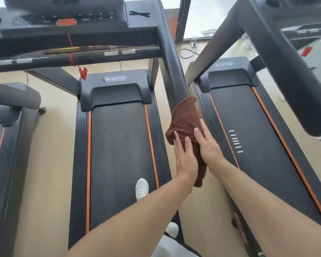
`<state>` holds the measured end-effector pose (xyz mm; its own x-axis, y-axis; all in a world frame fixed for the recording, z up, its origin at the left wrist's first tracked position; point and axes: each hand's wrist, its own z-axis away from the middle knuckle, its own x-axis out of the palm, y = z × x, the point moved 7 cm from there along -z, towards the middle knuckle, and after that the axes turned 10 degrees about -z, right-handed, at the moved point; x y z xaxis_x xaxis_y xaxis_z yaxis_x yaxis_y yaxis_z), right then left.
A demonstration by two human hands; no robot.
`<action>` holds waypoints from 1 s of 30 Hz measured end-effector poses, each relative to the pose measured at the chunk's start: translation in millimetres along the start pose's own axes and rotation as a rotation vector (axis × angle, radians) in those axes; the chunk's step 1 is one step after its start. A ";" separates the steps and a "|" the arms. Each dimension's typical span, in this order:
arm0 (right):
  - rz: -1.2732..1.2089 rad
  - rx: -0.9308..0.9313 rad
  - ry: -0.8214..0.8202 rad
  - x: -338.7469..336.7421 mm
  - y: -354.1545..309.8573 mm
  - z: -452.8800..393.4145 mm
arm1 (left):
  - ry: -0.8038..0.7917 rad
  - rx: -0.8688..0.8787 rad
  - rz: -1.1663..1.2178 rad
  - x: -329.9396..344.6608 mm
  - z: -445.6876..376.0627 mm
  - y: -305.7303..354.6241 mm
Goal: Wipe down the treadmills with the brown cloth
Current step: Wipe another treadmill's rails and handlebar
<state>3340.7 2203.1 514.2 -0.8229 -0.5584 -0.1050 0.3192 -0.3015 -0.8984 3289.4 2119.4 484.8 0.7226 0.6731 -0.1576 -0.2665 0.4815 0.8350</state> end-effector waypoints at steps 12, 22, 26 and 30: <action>0.117 -0.017 -0.064 30.1 -55.4 -112.6 | 0.124 0.057 -0.074 -11.3 -110.7 75.0; 0.456 -0.219 -0.008 87.8 -147.9 -254.6 | 0.020 -0.123 0.200 -29.1 -249.6 128.2; 0.557 -0.311 0.008 107.0 -171.5 -286.8 | -0.005 -0.219 0.333 -30.2 -295.2 124.0; 0.747 -0.409 -0.025 125.5 -195.0 -314.6 | -0.037 -0.284 0.430 -29.9 -322.5 138.1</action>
<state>3027.4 2434.9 542.1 -0.4518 -0.5181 -0.7262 0.5755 0.4527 -0.6811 3025.3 2346.8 434.8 0.5306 0.8258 0.1912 -0.7032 0.3029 0.6433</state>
